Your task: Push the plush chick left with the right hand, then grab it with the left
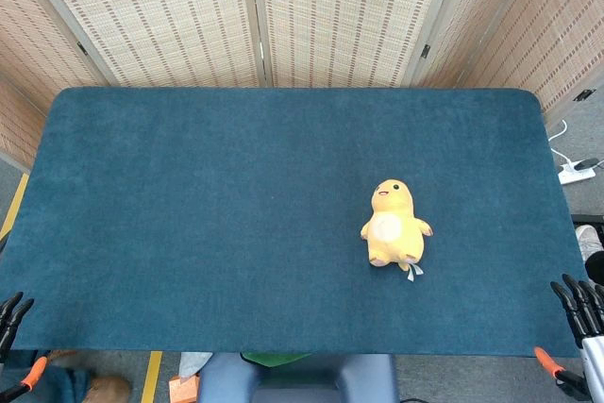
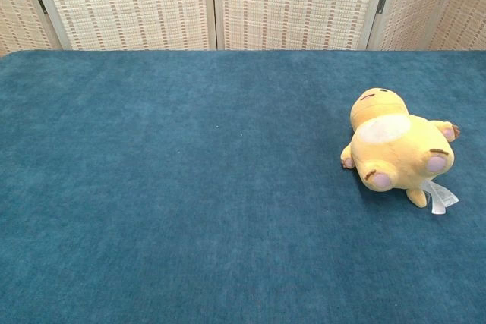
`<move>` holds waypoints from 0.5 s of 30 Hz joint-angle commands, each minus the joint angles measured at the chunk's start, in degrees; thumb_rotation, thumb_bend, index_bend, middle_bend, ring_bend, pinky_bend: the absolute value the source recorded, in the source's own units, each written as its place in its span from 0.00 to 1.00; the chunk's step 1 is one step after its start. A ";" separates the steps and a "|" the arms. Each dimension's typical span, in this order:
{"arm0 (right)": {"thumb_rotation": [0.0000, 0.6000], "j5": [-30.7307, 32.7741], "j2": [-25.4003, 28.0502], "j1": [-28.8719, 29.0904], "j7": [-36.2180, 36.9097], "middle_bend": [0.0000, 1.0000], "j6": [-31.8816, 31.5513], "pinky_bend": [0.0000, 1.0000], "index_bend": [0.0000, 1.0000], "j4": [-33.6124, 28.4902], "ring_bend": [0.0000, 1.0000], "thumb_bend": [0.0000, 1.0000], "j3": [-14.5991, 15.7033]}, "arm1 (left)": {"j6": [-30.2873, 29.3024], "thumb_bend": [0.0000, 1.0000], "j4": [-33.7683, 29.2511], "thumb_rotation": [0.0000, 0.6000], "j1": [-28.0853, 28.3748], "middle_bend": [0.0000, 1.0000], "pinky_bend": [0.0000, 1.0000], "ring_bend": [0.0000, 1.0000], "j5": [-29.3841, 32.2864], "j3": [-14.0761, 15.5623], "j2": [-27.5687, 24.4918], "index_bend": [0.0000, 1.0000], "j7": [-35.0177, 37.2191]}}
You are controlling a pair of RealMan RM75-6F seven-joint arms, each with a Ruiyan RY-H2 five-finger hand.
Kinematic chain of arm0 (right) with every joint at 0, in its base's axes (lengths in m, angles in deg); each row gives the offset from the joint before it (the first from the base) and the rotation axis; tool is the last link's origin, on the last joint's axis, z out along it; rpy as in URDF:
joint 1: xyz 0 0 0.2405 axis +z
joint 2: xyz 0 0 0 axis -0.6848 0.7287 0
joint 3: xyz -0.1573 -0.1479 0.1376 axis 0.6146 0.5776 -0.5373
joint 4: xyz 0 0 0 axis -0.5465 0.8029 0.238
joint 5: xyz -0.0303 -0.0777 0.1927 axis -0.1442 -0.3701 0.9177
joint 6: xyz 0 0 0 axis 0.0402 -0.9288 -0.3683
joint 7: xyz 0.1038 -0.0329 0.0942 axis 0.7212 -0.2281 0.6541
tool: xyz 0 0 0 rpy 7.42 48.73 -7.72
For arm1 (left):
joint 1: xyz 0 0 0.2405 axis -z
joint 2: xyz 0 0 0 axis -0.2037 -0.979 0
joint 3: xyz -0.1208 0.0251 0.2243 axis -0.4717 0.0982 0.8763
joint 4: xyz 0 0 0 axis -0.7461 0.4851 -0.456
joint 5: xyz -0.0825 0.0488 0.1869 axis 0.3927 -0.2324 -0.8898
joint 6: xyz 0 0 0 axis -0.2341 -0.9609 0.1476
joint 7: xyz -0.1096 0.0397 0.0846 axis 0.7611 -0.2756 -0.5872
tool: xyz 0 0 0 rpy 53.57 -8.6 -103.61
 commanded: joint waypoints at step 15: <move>1.00 11.69 -7.37 22.13 -13.50 0.00 33.27 0.00 0.00 -4.55 0.00 0.12 -9.88 | 5.08 0.34 -0.82 1.00 2.62 0.00 0.18 0.01 5.08 -2.72 0.37 0.00 -1.00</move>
